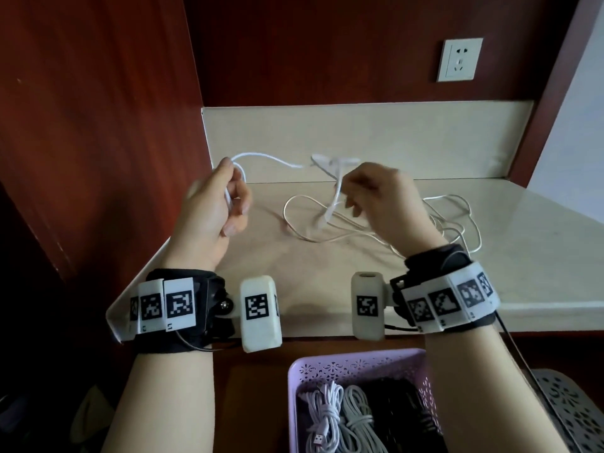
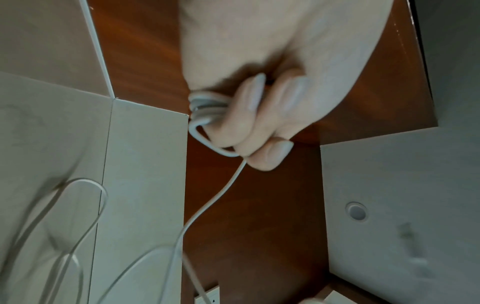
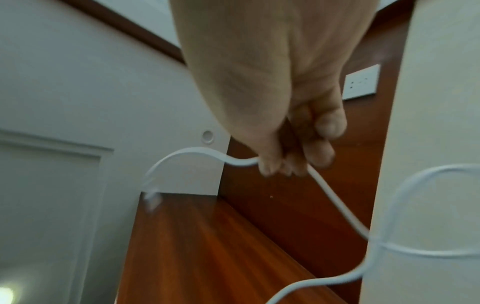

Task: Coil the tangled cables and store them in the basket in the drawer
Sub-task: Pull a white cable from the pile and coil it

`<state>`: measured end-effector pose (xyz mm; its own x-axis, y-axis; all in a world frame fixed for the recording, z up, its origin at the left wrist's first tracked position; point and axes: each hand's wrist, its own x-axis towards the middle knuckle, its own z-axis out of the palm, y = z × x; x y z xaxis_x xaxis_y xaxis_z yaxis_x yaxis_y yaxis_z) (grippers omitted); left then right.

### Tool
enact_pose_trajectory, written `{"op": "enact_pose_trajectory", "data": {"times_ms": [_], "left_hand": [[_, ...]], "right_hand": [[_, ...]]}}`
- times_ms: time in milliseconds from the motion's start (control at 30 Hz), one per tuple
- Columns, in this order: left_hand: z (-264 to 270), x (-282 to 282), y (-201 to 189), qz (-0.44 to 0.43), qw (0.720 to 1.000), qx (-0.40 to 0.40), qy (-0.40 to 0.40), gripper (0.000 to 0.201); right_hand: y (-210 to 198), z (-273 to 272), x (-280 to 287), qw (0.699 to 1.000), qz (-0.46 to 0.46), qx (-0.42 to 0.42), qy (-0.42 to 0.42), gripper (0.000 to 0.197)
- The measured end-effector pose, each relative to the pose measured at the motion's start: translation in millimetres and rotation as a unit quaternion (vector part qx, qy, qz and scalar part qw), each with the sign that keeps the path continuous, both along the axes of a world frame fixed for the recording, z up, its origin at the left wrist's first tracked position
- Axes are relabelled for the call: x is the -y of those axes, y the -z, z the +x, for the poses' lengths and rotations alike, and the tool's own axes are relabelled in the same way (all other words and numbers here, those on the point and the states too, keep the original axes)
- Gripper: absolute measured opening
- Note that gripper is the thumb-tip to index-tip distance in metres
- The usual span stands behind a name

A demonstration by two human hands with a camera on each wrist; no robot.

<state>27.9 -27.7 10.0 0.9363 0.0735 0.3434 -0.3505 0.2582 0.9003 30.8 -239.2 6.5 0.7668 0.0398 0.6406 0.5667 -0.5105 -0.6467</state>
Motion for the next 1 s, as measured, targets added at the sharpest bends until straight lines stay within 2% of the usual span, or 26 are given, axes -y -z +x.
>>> {"op": "enact_pose_trajectory", "data": {"times_ms": [67, 100, 133, 200, 267, 333, 400, 467, 500, 567, 633, 700, 900, 967, 1000], "left_hand": [[-0.5, 0.4, 1.7, 0.057, 0.998, -0.005, 0.023, 0.034], [-2.9, 1.9, 2.5, 0.119, 0.992, -0.009, 0.041, 0.033], [-5.4, 3.5, 4.3, 0.204, 0.977, -0.014, 0.066, 0.031], [-14.0, 8.2, 6.4, 0.366, 0.920, -0.030, 0.137, 0.030], [-22.5, 11.5, 5.7, 0.429, 0.878, -0.024, 0.213, 0.033], [-27.3, 13.2, 3.0, 0.412, 0.871, 0.004, 0.266, 0.035], [-27.8, 13.6, 1.4, 0.359, 0.886, 0.044, 0.291, 0.029], [-25.7, 14.9, 1.0, 0.305, 0.907, 0.084, 0.278, 0.033], [-24.9, 16.8, 0.3, 0.260, 0.923, 0.091, 0.268, 0.033], [-22.8, 20.9, -2.0, 0.159, 0.955, 0.077, 0.238, 0.030], [-20.6, 24.1, -3.5, 0.115, 0.972, 0.065, 0.196, 0.028], [-18.0, 25.1, -2.4, 0.102, 0.976, 0.068, 0.180, 0.028], [-19.3, 27.6, -3.6, 0.091, 0.976, 0.081, 0.181, 0.031], [-18.7, 28.6, -2.1, 0.096, 0.974, 0.076, 0.192, 0.031], [-18.5, 29.6, -0.9, 0.100, 0.972, 0.072, 0.202, 0.031]], "right_hand": [[-4.4, 0.3, 8.1, 0.993, 0.111, 0.002, 0.034, 0.019], [-6.1, 0.3, 10.6, 0.987, 0.154, 0.002, 0.052, 0.022], [-7.1, 0.2, 12.3, 0.979, 0.191, 0.003, 0.066, 0.025], [-8.5, -1.0, 16.0, 0.964, 0.251, 0.010, 0.086, 0.024], [-8.5, -0.3, 20.8, 0.964, 0.236, 0.019, 0.119, 0.023], [-6.8, 2.5, 24.1, 0.980, 0.119, 0.026, 0.160, 0.018], [-4.3, 3.0, 25.0, 0.985, -0.037, 0.011, 0.165, 0.013], [-0.8, 1.6, 20.3, 0.981, -0.170, -0.021, 0.092, 0.029], [-0.9, -1.5, 16.4, 0.978, -0.200, -0.026, 0.050, 0.034], [-5.0, -9.1, 9.1, 0.984, -0.180, 0.004, 0.017, 0.041], [-9.9, -15.0, 2.5, 0.991, -0.122, 0.056, 0.021, 0.048], [-13.4, -18.6, -3.8, 0.992, -0.108, 0.067, 0.016, 0.042], [-11.9, -16.7, -9.7, 0.990, -0.138, -0.030, -0.001, 0.018], [-7.2, -10.9, -7.4, 0.994, -0.097, -0.035, 0.026, 0.014], [-5.0, -6.6, -5.8, 0.996, -0.065, -0.004, 0.062, 0.015]]}}
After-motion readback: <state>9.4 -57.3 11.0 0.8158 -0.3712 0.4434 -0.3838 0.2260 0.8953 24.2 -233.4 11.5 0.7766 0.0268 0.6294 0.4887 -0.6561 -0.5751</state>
